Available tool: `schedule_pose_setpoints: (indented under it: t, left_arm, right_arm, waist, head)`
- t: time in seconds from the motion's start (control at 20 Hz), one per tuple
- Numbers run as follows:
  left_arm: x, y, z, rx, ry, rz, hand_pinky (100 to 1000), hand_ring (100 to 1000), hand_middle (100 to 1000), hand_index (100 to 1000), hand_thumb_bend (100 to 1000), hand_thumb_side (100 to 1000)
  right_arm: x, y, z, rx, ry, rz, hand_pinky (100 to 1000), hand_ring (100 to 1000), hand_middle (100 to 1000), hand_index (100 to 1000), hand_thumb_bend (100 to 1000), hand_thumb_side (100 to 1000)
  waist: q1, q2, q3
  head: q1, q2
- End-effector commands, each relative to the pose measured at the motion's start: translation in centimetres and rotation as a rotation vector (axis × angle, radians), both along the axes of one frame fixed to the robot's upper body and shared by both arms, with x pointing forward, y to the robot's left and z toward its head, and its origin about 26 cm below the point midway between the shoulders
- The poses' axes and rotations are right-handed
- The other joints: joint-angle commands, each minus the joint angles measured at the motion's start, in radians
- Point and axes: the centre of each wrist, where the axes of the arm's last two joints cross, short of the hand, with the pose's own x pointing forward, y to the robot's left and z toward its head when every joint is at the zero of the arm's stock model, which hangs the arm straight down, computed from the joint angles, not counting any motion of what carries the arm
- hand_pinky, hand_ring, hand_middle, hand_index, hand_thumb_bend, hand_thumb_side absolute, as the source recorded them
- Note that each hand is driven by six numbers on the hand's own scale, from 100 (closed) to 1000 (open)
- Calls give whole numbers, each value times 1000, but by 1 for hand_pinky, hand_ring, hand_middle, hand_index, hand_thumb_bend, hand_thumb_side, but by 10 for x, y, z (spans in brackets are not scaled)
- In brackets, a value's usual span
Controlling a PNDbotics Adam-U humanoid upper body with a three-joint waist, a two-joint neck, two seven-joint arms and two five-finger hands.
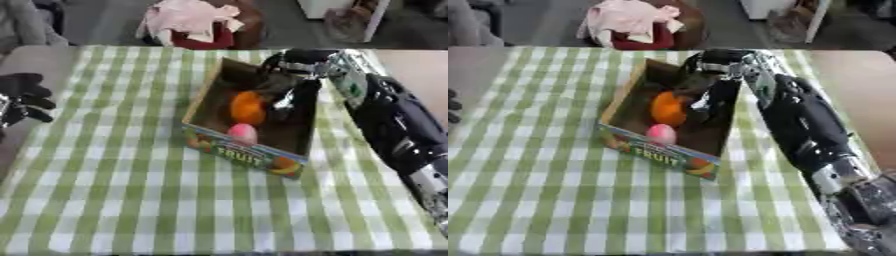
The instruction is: Pick up objects on the table and place them in the box.
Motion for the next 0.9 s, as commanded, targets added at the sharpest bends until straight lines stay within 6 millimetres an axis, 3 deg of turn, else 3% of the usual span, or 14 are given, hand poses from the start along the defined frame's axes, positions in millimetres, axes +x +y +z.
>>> schedule_pose_setpoints:
  t: [0.05,0.35,0.9]
  left_arm:
    - [-1,7,7,31,-17,8,576,634,611,790,100,835]
    - [-2,9,5,37,-11,15,577,635,611,791,100,837]
    - [-4,11,1,32,-6,27,578,635,615,790,100,843]
  right_arm:
    - [-7,-12,41,-256,26,305,849,846,848,912,505,603]
    - [-26,-27,71,-147,-55,381,840,823,830,906,497,586]
    - [-55,-50,83,97,-81,398,777,760,780,883,485,546]
  waist:
    - [0,-17,-5]
    - [-5,-20,-17]
    - [-1,-16,-26]
  head:
    - [7,7]
    - [16,12]
    - [27,8]
